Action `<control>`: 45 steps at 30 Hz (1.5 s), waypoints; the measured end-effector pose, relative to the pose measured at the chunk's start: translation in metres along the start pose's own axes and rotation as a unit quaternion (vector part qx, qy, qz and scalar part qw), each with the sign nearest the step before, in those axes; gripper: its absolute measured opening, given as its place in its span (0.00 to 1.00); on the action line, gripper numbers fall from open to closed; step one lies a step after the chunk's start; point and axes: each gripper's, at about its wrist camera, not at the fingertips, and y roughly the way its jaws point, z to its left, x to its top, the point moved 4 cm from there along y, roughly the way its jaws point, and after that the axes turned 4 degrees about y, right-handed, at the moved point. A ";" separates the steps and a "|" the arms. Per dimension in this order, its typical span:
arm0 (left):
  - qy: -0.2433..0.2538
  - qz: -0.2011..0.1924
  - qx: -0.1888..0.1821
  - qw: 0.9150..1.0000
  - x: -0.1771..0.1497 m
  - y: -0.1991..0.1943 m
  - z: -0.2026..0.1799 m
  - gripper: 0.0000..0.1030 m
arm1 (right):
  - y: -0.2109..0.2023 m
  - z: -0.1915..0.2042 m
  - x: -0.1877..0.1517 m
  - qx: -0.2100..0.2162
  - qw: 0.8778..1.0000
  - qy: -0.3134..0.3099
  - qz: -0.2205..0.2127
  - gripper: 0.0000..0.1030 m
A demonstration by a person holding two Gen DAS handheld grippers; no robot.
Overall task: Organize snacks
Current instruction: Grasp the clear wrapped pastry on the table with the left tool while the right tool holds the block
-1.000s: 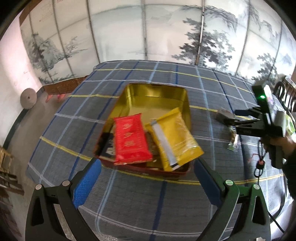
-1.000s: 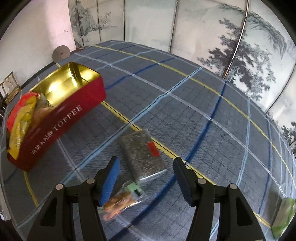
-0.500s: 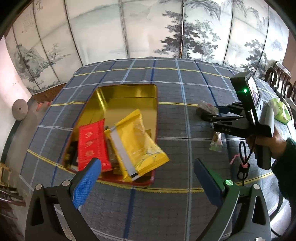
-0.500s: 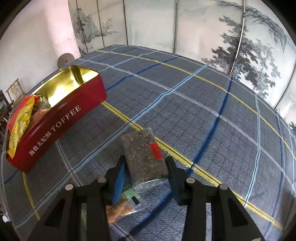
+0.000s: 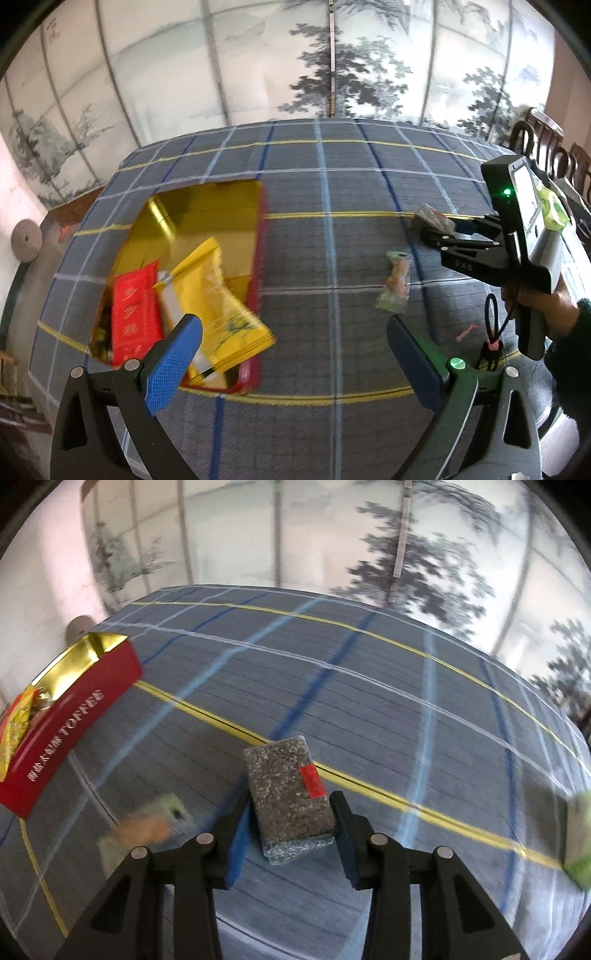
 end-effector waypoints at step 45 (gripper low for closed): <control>0.054 0.048 -0.082 0.994 0.034 0.118 -0.083 0.45 | -0.040 -0.082 -0.055 -0.081 0.991 0.105 -0.012 0.40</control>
